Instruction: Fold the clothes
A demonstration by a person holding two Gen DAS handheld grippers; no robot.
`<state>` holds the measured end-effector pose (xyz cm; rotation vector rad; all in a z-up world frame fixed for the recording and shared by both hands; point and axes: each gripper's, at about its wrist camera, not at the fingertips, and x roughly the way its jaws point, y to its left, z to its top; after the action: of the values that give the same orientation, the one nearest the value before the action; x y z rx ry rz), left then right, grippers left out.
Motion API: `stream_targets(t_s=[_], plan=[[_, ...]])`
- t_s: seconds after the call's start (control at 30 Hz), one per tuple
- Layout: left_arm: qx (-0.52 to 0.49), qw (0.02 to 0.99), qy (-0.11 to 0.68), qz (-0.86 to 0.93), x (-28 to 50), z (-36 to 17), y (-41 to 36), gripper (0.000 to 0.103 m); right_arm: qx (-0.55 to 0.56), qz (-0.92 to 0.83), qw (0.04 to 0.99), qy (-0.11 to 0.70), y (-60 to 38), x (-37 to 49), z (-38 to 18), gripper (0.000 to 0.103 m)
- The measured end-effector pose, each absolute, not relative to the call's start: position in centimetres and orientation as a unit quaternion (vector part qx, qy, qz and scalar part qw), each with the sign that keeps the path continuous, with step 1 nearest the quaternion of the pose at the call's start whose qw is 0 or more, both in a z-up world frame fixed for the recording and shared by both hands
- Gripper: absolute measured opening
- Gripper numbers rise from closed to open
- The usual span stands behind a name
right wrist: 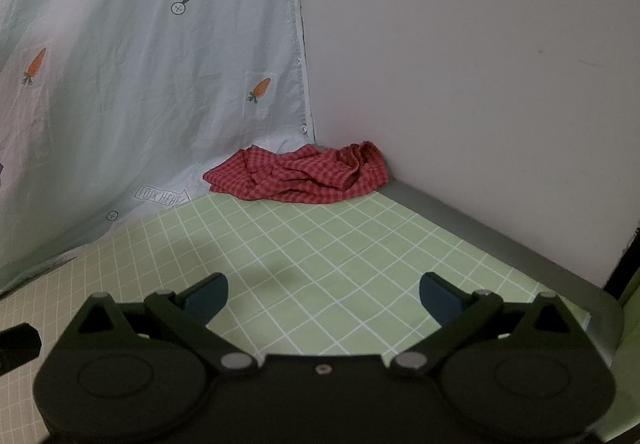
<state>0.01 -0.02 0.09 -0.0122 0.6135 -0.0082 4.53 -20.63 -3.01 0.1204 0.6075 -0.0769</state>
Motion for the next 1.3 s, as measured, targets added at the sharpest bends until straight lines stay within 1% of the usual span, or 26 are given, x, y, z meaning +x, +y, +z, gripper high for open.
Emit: stream_targets(t_s=[1.3], plan=[[-0.010, 0.953, 0.303, -0.008, -0.12, -0.19, -0.17, 0.103, 0.054, -0.038, 0.951, 0.300, -20.70, 4.61, -3.53, 0.103]])
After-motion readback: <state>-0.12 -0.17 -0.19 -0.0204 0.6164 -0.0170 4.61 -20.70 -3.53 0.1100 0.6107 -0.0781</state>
